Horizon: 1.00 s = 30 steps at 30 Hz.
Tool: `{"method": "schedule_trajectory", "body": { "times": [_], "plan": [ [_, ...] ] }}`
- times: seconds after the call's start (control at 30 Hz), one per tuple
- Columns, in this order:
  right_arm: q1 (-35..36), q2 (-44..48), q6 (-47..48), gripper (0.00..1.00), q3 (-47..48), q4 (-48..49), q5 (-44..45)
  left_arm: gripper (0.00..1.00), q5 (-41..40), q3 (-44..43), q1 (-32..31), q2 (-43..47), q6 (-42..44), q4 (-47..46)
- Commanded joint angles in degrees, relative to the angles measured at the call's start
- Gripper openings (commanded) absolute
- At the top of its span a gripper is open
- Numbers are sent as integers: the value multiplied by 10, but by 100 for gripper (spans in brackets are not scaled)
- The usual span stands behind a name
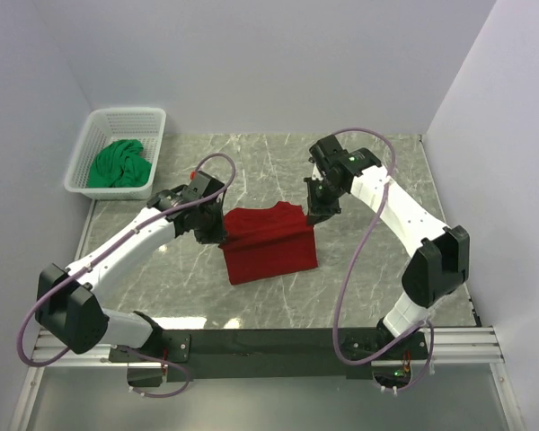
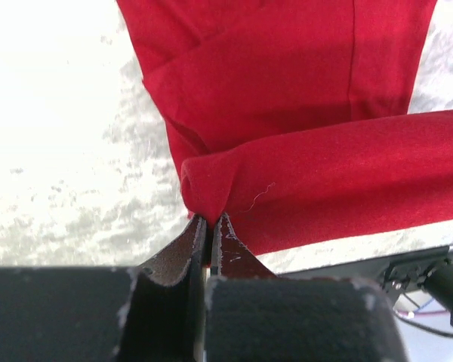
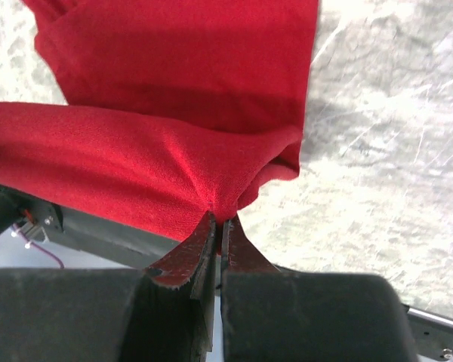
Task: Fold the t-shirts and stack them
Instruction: Fold the tshirt
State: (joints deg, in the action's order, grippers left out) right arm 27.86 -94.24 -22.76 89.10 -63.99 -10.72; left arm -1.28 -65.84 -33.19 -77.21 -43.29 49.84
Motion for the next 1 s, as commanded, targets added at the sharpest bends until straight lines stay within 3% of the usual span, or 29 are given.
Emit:
{"method": "schedule_trajectory", "body": {
  "times": [0.0,0.67,0.97],
  "plan": [
    [-10,-20,18,0,34,24,24,1,-29,-22,11,-8,22,-26],
    [-17,-127,47,0,71,111,43,1,-68,62,38,-55,-2,-147],
    [-21,-166,36,0,35,177,50,1,-92,76,44,-80,6,-204]
  ]
}}
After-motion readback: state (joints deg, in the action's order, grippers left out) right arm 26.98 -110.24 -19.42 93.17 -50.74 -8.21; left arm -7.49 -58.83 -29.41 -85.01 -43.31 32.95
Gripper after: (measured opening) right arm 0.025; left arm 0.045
